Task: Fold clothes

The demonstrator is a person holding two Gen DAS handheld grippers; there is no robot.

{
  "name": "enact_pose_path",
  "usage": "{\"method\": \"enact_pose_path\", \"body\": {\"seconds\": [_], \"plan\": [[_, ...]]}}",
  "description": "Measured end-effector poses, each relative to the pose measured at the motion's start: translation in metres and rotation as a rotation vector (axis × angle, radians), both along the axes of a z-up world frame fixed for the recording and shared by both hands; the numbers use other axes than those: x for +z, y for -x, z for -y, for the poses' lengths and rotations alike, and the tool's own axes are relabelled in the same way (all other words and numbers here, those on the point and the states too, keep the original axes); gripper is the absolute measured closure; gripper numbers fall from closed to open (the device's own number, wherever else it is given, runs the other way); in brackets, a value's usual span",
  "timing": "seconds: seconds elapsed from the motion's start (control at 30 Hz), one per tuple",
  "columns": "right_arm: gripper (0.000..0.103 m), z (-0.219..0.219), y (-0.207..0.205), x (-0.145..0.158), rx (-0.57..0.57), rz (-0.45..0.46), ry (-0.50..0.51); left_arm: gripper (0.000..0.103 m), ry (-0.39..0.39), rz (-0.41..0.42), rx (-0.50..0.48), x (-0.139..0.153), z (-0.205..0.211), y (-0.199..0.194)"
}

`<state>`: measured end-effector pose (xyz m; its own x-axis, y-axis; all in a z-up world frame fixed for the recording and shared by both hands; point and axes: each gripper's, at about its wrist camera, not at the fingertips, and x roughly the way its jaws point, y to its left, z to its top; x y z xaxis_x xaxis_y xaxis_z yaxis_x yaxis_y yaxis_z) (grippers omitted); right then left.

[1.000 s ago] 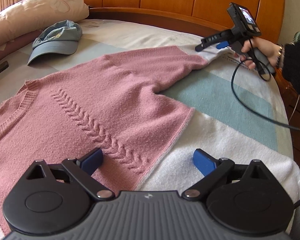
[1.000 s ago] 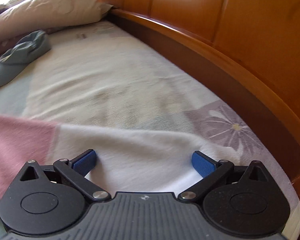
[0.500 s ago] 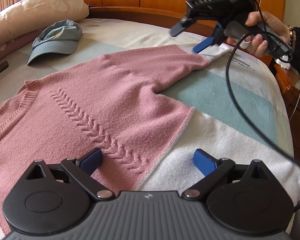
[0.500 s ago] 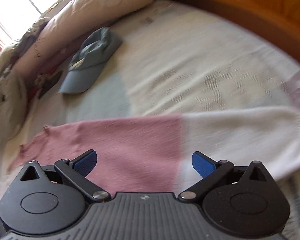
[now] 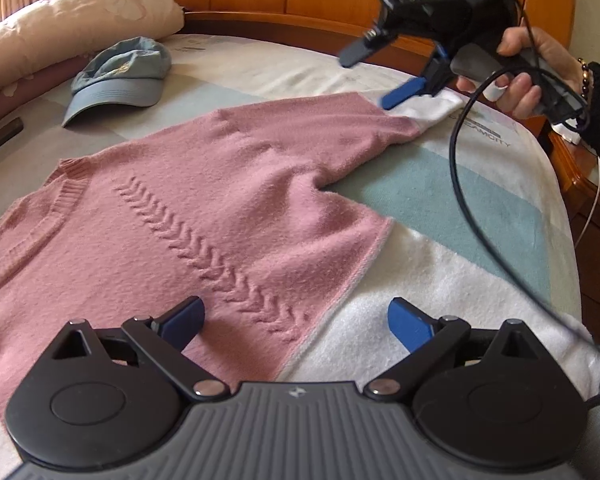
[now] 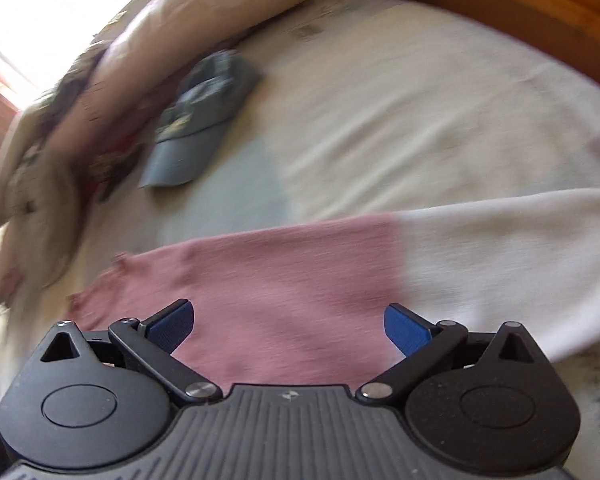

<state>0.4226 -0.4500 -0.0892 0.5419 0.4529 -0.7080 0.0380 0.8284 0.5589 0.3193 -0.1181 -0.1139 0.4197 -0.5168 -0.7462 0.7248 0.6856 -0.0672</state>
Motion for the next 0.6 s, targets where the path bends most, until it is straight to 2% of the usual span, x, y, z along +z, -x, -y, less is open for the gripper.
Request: {"method": "enact_pose_path", "body": {"seconds": [0.07, 0.17, 0.3, 0.37, 0.47, 0.6], "plan": [[0.0, -0.027, -0.008, 0.001, 0.078, 0.027, -0.037, 0.005, -0.014, 0.002, 0.013, 0.001, -0.003, 0.0], [0.0, -0.051, -0.016, -0.008, 0.121, 0.03, -0.022, 0.005, -0.03, -0.004, 0.03, 0.002, -0.009, 0.0], [0.0, -0.019, -0.004, -0.025, 0.07, 0.029, -0.007, 0.005, -0.037, -0.016, 0.039, 0.003, -0.016, -0.002], [0.0, 0.011, 0.014, -0.025, 0.021, 0.044, -0.006, 0.005, -0.047, -0.018, 0.043, 0.002, -0.017, -0.002], [0.0, 0.057, 0.041, -0.022, -0.044, 0.059, -0.069, 0.005, -0.06, -0.016, 0.047, 0.001, -0.017, -0.002], [0.0, 0.102, 0.061, -0.005, -0.19, 0.099, -0.036, 0.005, -0.063, -0.018, 0.055, 0.002, -0.01, -0.001]]}}
